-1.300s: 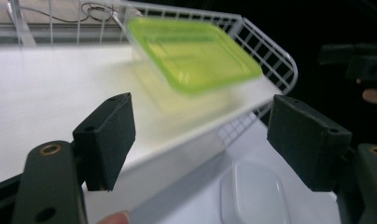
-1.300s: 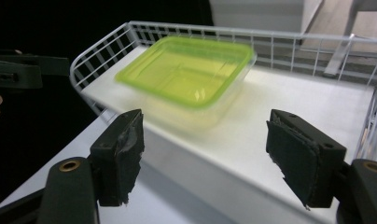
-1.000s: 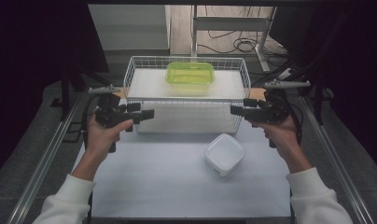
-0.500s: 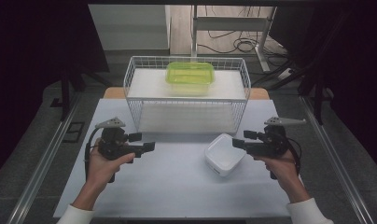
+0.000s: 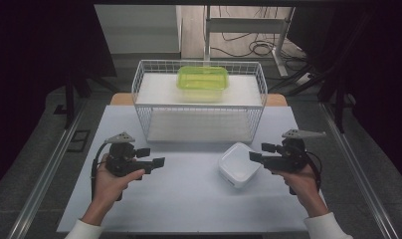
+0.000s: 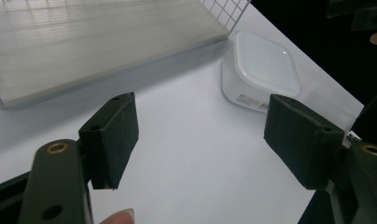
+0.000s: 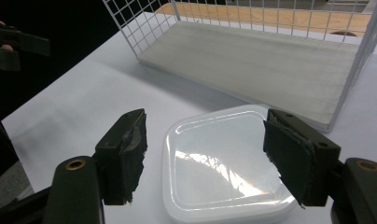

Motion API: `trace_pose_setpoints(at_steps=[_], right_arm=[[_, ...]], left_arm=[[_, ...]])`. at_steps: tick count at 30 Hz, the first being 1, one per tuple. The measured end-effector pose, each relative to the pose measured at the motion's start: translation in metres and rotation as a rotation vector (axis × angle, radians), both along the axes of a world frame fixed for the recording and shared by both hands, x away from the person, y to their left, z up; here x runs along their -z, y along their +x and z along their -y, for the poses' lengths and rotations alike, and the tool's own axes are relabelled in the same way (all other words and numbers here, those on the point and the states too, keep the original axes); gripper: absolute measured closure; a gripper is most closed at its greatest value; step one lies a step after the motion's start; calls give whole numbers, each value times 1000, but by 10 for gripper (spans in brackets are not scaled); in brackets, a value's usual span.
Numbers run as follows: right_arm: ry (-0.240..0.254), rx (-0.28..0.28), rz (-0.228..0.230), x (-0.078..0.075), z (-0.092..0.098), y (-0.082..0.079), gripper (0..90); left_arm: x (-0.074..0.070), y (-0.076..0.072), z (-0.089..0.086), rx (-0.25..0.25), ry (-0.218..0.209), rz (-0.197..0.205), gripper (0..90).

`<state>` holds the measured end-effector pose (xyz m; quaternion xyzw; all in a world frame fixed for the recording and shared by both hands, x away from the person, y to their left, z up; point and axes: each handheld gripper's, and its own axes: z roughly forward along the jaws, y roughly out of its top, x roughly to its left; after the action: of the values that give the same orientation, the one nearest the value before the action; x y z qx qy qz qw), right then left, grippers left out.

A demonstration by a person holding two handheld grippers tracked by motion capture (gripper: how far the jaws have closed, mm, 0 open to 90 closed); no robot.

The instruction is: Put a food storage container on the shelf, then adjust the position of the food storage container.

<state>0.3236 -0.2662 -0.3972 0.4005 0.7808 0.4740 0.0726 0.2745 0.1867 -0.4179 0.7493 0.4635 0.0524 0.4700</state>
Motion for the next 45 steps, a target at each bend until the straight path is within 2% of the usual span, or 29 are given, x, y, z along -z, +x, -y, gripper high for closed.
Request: trace_pose_setpoints(at_steps=[6, 10, 13, 16, 25, 33, 37, 39, 45], right_arm=[[-38, 5, 0, 3, 3, 1, 314], [-57, 25, -11, 6, 5, 5, 324], [-65, 25, -25, 9, 7, 8, 344], [-88, 24, -41, 11, 8, 13, 377], [-189, 61, -131, 20, 16, 49, 579], [-294, 26, -227, 30, 9, 83, 779], [-341, 18, -254, 35, 5, 92, 849], [-349, 15, -270, 39, 4, 95, 880], [-399, 6, -288, 48, 1, 99, 889]], left_arm=[[5, 0, 1, 6, 10, -17, 236], [12, 2, 2, 16, 22, -36, 230], [17, 3, 2, 14, 48, -43, 230], [21, 4, -1, 4, 42, -62, 230], [27, 6, -6, 6, 42, -81, 231], [32, 7, -4, 12, 54, -98, 230], [33, 7, -4, 15, 55, -102, 230], [34, 8, -4, 16, 56, -104, 229], [37, 8, -3, 20, 61, -115, 229]])
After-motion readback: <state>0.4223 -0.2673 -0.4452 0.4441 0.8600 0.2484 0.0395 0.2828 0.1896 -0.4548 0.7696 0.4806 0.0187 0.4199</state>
